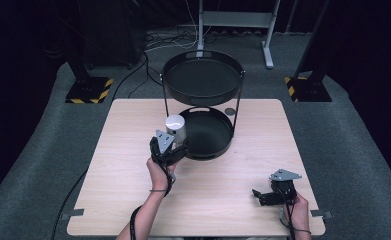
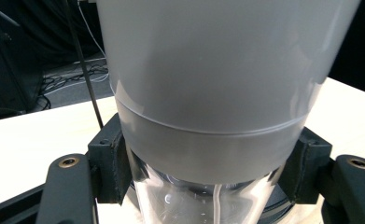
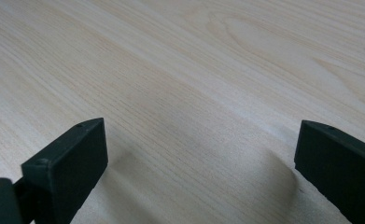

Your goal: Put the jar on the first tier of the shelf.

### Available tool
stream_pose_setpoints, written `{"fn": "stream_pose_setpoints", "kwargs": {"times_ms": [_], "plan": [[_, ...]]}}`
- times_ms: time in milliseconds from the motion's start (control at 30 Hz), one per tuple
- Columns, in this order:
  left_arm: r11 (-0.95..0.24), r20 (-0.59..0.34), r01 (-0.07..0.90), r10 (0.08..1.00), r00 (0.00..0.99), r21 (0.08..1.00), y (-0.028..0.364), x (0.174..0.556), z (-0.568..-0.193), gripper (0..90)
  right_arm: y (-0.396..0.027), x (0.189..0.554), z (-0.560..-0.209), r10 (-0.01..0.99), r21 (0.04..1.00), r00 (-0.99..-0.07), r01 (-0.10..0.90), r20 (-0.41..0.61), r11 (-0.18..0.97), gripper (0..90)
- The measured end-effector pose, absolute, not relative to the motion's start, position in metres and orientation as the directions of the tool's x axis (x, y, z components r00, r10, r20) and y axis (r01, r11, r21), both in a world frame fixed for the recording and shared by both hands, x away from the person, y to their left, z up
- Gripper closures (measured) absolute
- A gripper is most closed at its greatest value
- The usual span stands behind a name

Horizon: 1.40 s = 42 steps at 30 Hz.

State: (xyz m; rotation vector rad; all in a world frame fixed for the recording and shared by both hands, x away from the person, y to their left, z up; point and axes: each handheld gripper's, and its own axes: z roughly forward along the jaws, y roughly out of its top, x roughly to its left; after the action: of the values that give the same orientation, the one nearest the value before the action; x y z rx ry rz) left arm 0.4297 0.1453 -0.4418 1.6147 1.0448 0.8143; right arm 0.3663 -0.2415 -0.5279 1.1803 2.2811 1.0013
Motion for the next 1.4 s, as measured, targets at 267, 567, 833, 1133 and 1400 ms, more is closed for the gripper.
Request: {"fn": "stream_pose_setpoints", "kwargs": {"times_ms": [267, 567, 833, 1133, 1400], "plan": [[-0.137, 0.030, 0.236, 0.913, 0.407, 0.962, 0.142, 0.433, -0.440, 31.4, -0.242, 0.366, -0.528, 0.819, 0.740, -0.573, 0.546, -0.011, 0.392, 2.1], [-0.136, 0.031, 0.231, 0.912, 0.409, 0.963, 0.137, 0.440, -0.436, 31.4, -0.242, 0.366, -0.528, 0.820, 0.739, -0.572, 0.547, -0.011, 0.392, 2.1], [-0.154, 0.048, 0.224, 0.907, 0.418, 0.962, 0.131, 0.444, -0.433, 31.4, -0.242, 0.366, -0.528, 0.820, 0.740, -0.572, 0.547, -0.010, 0.391, 2.1], [-0.152, 0.047, 0.220, 0.907, 0.420, 0.964, 0.126, 0.450, -0.429, 31.4, -0.242, 0.366, -0.528, 0.821, 0.741, -0.571, 0.547, -0.011, 0.390, 2.1], [-0.144, 0.034, 0.232, 0.907, 0.420, 0.962, 0.122, 0.456, -0.430, 31.4, -0.242, 0.366, -0.528, 0.820, 0.742, -0.572, 0.546, -0.011, 0.390, 2.1]]}}
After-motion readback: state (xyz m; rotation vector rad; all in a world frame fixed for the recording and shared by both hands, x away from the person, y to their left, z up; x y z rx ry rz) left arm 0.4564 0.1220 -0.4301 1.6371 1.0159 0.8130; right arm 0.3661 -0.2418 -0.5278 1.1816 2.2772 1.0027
